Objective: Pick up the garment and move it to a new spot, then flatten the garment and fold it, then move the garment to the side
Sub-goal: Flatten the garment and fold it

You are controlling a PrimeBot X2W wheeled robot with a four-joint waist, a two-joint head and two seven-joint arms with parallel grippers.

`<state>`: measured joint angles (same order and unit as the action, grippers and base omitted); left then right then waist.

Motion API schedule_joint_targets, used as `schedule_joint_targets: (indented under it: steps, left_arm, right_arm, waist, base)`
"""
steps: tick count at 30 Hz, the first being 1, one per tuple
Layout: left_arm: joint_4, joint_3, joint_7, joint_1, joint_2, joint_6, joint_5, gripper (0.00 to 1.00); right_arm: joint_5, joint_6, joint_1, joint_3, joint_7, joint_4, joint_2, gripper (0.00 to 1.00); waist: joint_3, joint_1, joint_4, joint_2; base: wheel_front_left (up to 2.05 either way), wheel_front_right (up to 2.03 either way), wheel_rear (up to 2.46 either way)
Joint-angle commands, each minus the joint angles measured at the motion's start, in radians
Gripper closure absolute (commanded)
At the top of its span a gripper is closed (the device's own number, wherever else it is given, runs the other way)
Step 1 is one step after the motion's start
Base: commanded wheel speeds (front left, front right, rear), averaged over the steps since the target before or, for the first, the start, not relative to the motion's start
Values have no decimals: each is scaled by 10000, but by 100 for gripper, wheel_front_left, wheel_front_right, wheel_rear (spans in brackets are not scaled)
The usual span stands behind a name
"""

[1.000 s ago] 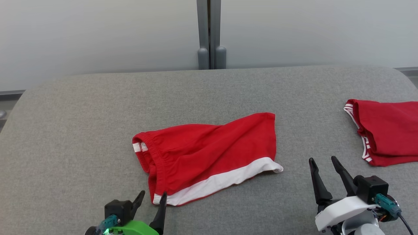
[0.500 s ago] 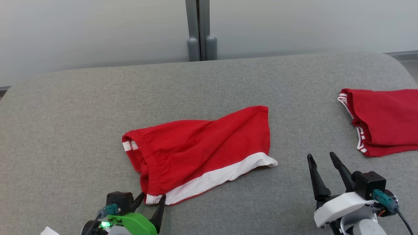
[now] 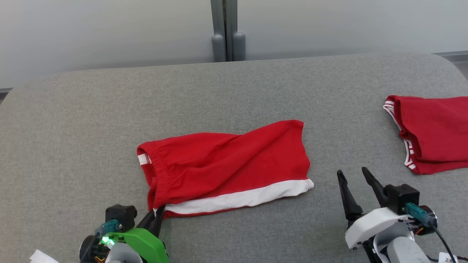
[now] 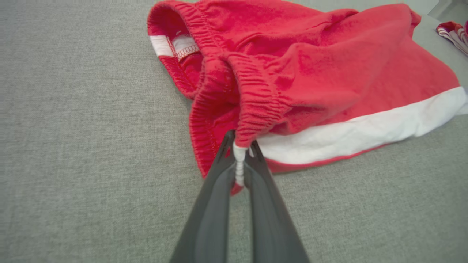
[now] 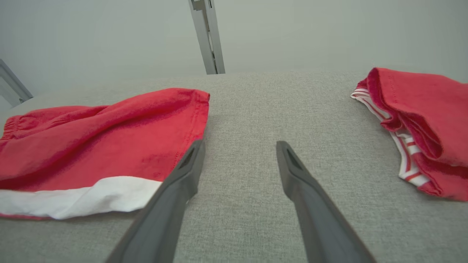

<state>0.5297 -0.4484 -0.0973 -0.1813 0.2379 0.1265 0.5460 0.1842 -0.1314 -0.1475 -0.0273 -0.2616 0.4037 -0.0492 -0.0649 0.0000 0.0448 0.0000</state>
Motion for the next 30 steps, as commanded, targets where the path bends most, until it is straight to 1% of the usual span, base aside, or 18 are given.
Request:
schedule_joint_targets:
  steps: [1, 5, 8, 16, 23, 24, 25, 26, 28, 29, 30]
  left_arm:
    - [-55, 40, -47, -186, 116, -21, 21, 100]
    - [-231, -47, -26, -213, 155, -20, -33, 100]
    - [-365, -71, -81, -187, 111, -62, 1, 100]
    - [-628, -145, -150, -167, 52, -138, 27, 100]
    - [-745, -128, -285, -167, 95, -216, 58, 100]
    - [-755, -129, -298, -166, 103, -218, 64, 100]
    - [-765, -132, -299, -166, 109, -224, 70, 100]
    - [-774, -136, -314, -167, 116, -229, 75, 100]
    - [-796, -148, -346, -176, 126, -233, 86, 100]
    - [-812, -157, -366, -184, 133, -235, 84, 100]
    - [-824, -159, -392, -193, 141, -238, 80, 100]
  right_arm:
    - [-128, 17, -213, -182, 17, 254, -30, 0]
    - [42, 17, -529, -937, 393, 1040, -37, 0]
    - [15, 17, -882, -1330, 378, 1545, -42, 0]
    - [-761, 17, -1681, -1921, 336, 2958, -37, 0]
    - [-723, 17, -2072, -2343, 282, 3672, -37, 0]
    - [-718, 17, -2117, -2400, 281, 3762, -37, 14]
    - [-728, 17, -2150, -2458, 273, 3833, -37, 41]
    - [-718, 17, -2181, -2512, 257, 3906, -36, 57]
    - [-678, 17, -2232, -2597, 247, 4032, -36, 76]
    - [-651, 17, -2268, -2631, 243, 4089, -36, 93]
    - [-619, 17, -2288, -2651, 221, 4117, -36, 100]
  waist:
    - [-38, 0, 59, 0]
    - [-91, 0, 185, 0]
    - [-160, 0, 242, 0]
    - [-317, 0, 360, 0]
    - [-416, 0, 360, 0]
    - [-424, 0, 356, 0]
    - [-430, 0, 355, 0]
    - [-438, 0, 353, 0]
    - [-449, 0, 356, 0]
    - [-449, 0, 354, 0]
    - [-445, 0, 350, 0]
  base:
    - [0, 0, 0]
    - [0, 0, 0]
    - [0, 0, 0]
    - [0, 0, 0]
    - [0, 0, 0]
    - [0, 0, 0]
    - [0, 0, 0]
    - [0, 0, 0]
    - [0, 0, 0]
    - [0, 0, 0]
    - [0, 0, 0]
